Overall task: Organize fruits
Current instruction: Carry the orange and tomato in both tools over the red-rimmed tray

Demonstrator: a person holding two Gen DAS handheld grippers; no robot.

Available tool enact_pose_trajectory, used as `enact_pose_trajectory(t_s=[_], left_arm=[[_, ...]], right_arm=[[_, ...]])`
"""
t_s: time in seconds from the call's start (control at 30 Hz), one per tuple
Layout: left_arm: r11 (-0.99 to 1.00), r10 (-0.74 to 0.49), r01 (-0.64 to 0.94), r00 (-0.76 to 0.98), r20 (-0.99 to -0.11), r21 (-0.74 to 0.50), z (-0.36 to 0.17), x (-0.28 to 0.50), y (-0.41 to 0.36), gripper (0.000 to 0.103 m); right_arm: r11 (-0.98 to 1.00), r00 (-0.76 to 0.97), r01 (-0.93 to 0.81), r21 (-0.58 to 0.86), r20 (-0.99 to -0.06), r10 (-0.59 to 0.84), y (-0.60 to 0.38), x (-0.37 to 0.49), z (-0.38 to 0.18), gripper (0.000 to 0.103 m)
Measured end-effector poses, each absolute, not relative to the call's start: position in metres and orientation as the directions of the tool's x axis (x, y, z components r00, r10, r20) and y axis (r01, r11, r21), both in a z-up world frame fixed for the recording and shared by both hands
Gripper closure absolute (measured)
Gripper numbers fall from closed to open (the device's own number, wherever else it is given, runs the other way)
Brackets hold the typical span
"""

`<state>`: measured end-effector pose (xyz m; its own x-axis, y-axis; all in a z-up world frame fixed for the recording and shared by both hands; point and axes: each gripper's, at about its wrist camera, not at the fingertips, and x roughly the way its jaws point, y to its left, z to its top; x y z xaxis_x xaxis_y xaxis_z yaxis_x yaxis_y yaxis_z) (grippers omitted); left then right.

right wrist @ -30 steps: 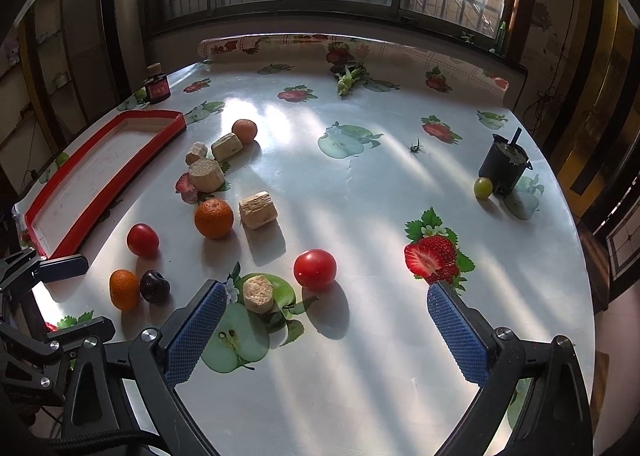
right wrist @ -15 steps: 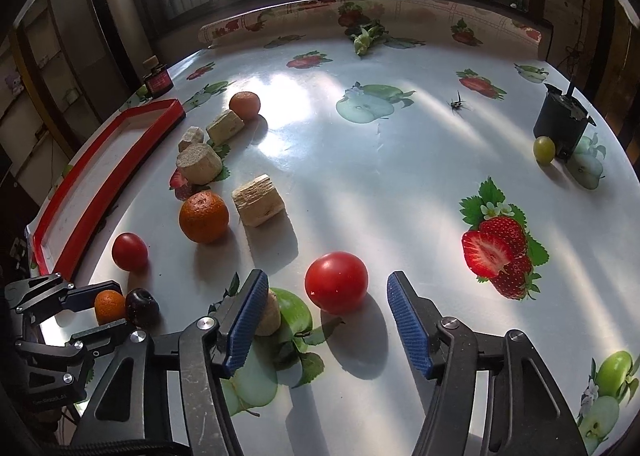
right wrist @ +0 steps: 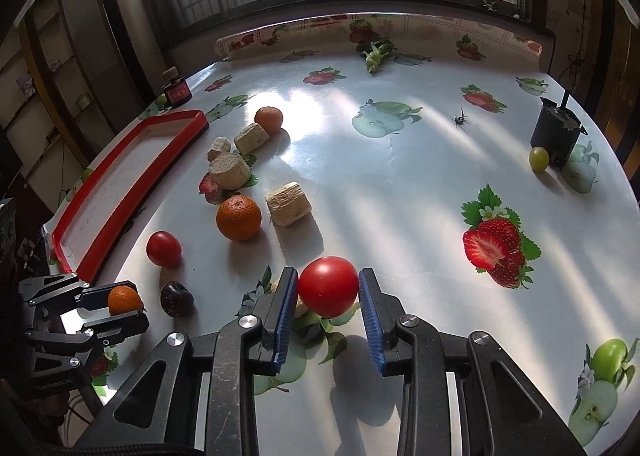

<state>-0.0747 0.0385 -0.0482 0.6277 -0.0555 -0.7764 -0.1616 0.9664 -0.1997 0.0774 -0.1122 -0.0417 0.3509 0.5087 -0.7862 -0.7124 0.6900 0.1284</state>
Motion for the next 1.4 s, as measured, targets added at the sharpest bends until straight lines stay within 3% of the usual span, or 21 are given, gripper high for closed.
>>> enact_pose_trajectory(t_s=[0.77,1.4], left_arm=[[0.944,0.025,-0.255,0.69,-0.723,-0.21,-0.02,-0.114,0.082,0.071],[0.858,0.227,-0.484,0.656,-0.72,-0.17,-0.008,-0.16,0.185,0.071]], right_arm=[[0.574,0.297,-0.806,0.146,-0.739,0.605,-0.061,0.033,-0.011,0.071],[0.344,0.082,-0.908,0.239,-0.704,0.706,0.059,-0.01,-0.004,0.072]])
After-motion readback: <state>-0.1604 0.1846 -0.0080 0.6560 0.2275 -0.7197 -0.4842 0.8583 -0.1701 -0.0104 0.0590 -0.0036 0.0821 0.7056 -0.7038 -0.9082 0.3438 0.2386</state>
